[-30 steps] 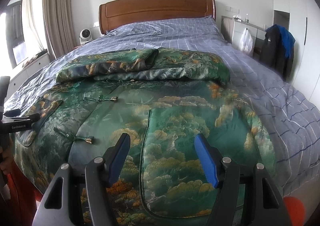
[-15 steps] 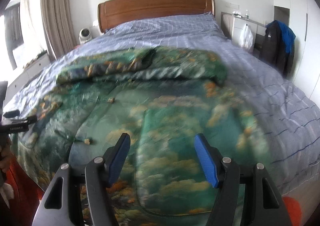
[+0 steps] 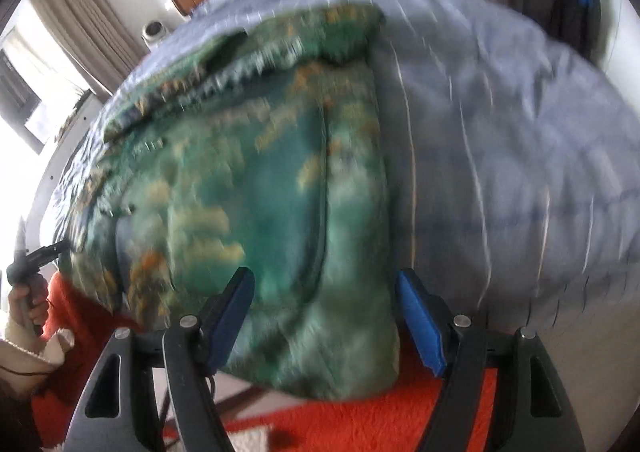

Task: Fold large clothes
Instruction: 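Grasp the jacket hem with both tools and fold it up over the collar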

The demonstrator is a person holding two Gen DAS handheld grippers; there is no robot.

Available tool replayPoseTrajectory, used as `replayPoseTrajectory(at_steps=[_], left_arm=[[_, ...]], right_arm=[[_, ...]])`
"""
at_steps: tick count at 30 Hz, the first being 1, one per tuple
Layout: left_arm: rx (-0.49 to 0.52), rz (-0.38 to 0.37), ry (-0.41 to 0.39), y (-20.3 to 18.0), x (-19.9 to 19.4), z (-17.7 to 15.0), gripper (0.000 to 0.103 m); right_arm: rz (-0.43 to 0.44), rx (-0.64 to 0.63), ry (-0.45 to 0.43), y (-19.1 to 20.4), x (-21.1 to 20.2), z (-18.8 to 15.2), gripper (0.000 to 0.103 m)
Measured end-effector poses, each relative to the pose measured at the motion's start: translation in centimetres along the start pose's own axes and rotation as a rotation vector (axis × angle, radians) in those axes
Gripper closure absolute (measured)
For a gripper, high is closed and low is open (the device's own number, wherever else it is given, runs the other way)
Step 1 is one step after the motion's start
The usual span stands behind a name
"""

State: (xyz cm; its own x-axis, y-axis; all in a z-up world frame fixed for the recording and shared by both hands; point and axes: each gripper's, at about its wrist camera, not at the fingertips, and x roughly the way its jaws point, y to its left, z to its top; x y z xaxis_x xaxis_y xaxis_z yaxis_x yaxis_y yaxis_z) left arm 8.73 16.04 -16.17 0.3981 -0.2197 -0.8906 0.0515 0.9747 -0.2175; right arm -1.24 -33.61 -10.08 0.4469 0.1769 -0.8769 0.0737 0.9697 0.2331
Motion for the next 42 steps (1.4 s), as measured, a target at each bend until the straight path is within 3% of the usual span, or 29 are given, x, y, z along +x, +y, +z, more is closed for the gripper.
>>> replayPoseTrajectory(at_steps=[2, 7, 9, 10, 12, 14, 18, 23, 27, 35, 39, 42], left_arm=[[0.04, -0.027, 0.025, -1.0, 0.4, -0.4, 0.004], [0.095, 0.014, 0.104, -2.4, 1.0, -0.9, 0.034], [0.087, 0.024, 0.138, -2.4, 0.9, -1.0, 0.051], [0.082, 0.024, 0.155, -2.4, 0.8, -1.0, 0.055], [0.072, 0.015, 0.188, -2.4, 0.7, -0.8, 0.079], [0.037, -0.046, 0.211, -2.1, 0.3, 0.2, 0.089], [-0.054, -0.201, 0.192, -1.3, -2.0, 2.0, 0.093], [-0.132, -0.36, 0.056, -0.9, -6.1, 5.4, 0.094], [-0.146, -0.429, -0.05, -1.7, -8.3, 10.5, 0.094], [-0.094, -0.361, -0.206, -3.0, -9.5, 23.0, 0.095], [-0.137, -0.307, -0.237, -2.5, -6.5, 29.6, 0.095], [-0.186, -0.261, -0.214, -2.7, -1.9, 33.8, 0.095]], right_arm=[[0.037, 0.006, 0.02, -0.2, 0.5, -0.5, 0.03], [0.095, 0.007, 0.098, 0.0, 2.1, -0.5, 0.034], [0.096, -0.001, 0.123, 0.1, 2.1, -0.4, 0.045], [0.107, -0.002, 0.139, 0.1, 2.1, -0.2, 0.049], [0.133, -0.002, 0.165, 0.0, 1.9, 0.2, 0.072], [0.175, 0.002, 0.184, 0.3, 1.5, 0.7, 0.079], [0.288, 0.049, 0.175, 0.6, 0.0, 2.0, 0.085], [0.476, 0.149, 0.081, 0.3, -2.6, 5.1, 0.086], [0.553, 0.16, -0.002, 0.9, -4.1, 8.3, 0.087], [0.576, 0.228, -0.222, -0.3, -5.5, 19.6, 0.087], [0.516, 0.308, -0.263, -2.0, -2.6, 25.7, 0.087], [0.452, 0.381, -0.257, -3.7, 2.1, 30.2, 0.087]])
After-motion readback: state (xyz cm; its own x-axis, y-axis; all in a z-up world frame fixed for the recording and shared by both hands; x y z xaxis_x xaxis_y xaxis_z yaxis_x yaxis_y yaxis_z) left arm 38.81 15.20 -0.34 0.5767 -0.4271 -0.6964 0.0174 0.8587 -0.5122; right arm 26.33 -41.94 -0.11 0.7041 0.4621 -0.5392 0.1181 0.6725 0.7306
